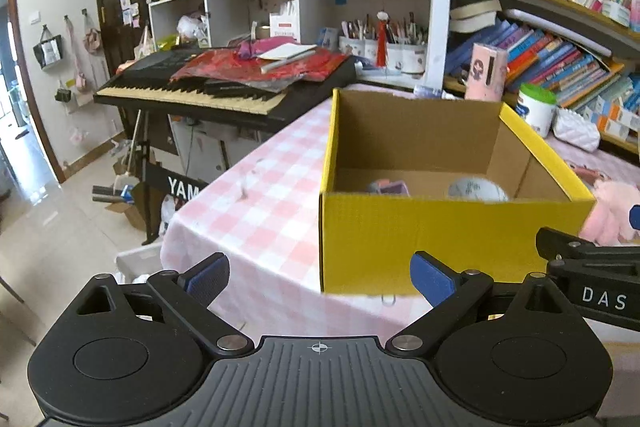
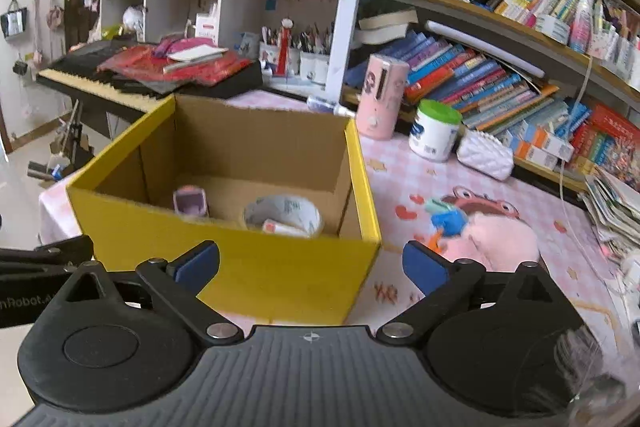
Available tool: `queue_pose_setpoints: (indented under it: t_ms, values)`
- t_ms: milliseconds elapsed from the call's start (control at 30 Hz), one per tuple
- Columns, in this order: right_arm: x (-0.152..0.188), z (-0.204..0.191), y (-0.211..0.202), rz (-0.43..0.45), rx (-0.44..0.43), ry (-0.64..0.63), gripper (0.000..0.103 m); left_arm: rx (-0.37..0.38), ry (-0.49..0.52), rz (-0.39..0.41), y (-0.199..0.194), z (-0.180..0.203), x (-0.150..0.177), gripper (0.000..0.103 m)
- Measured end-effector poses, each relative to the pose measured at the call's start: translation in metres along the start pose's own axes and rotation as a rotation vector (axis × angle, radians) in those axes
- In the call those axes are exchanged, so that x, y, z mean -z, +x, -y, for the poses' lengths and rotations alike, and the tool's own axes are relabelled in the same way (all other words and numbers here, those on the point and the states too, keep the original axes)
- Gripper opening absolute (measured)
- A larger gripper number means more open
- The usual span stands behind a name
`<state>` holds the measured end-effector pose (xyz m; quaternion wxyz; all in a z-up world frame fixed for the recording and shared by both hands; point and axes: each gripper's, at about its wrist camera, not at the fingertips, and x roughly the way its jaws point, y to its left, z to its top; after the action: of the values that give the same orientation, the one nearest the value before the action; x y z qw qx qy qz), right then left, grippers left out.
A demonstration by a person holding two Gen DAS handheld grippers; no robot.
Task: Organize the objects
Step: 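Withdraw both open grippers up out of the yellow box, then move both tools back toward the pink plush toys on the table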
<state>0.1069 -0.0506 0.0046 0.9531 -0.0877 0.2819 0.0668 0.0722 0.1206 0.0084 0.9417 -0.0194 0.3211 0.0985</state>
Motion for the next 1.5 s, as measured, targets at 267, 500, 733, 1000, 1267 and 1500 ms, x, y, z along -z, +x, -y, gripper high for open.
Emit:
queue_pose_setpoints:
  t_ms: [267,500,733,1000,1267,1500]
  values:
    - [0.031,-0.004,-0.028,-0.057,0.032,0.045,0.099,0.031,0.047,-0.04,-0.021,-0.005,0.025,0.099]
    - [0.06,-0.004,-0.052,-0.097,0.072,0.099,0.1,0.071,0.108,-0.08,-0.035,-0.004,0.046,0.099]
    - [0.086,-0.002,-0.071,-0.139,0.112,0.146,0.1,0.102,0.147,-0.115,-0.045,-0.004,0.063,0.099]
    - [0.103,0.006,-0.088,-0.162,0.159,0.175,0.1,0.154,0.191,-0.129,-0.05,0.01,0.07,0.099]
    - [0.114,0.027,-0.098,-0.179,0.234,0.234,0.1,0.225,0.251,-0.126,-0.05,0.035,0.072,0.099]
    - [0.118,0.048,-0.097,-0.193,0.275,0.268,0.1,0.265,0.281,-0.128,-0.045,0.058,0.069,0.099]
